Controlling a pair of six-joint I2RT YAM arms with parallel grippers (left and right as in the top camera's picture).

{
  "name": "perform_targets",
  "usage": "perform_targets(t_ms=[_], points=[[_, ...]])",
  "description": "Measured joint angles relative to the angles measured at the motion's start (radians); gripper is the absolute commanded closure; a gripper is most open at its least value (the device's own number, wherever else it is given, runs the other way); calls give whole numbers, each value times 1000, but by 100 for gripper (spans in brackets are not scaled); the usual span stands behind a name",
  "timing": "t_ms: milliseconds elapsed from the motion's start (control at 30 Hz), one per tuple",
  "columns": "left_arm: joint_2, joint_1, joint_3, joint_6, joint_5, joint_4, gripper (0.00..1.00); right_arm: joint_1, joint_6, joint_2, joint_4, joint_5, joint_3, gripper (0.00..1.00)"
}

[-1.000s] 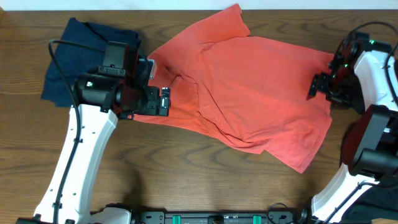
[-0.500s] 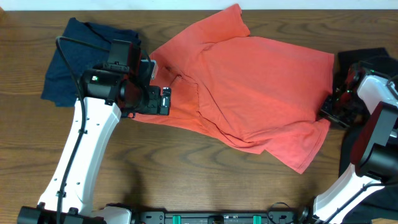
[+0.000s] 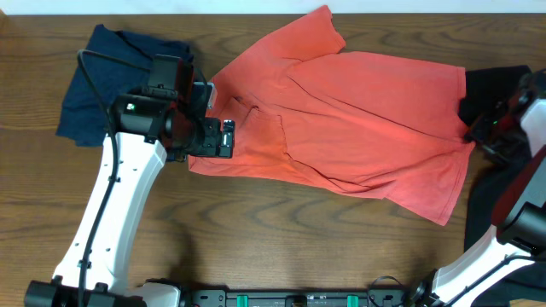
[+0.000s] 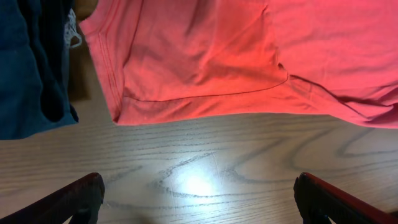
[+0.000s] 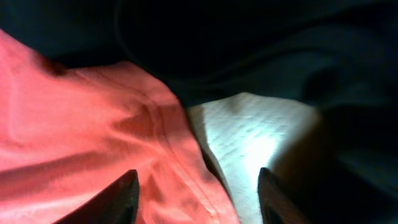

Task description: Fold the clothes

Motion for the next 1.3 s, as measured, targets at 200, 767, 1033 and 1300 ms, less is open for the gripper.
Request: perform_targets(t_ms=[200,767,1033,1300], points=[[53,0,-32,0,1,27,2,-3,-25,0,-131,-43,114,38],[429,0,-68,-40,-140,177,11,91,-160,-75,-296,-315,151,35],[552,2,-63,-84,-180,184,62,124,-169,-75,-296,-320,151,31],[576,25,-62,-241,-262,19,94,126,-171,-75,-296,-267,151,31]])
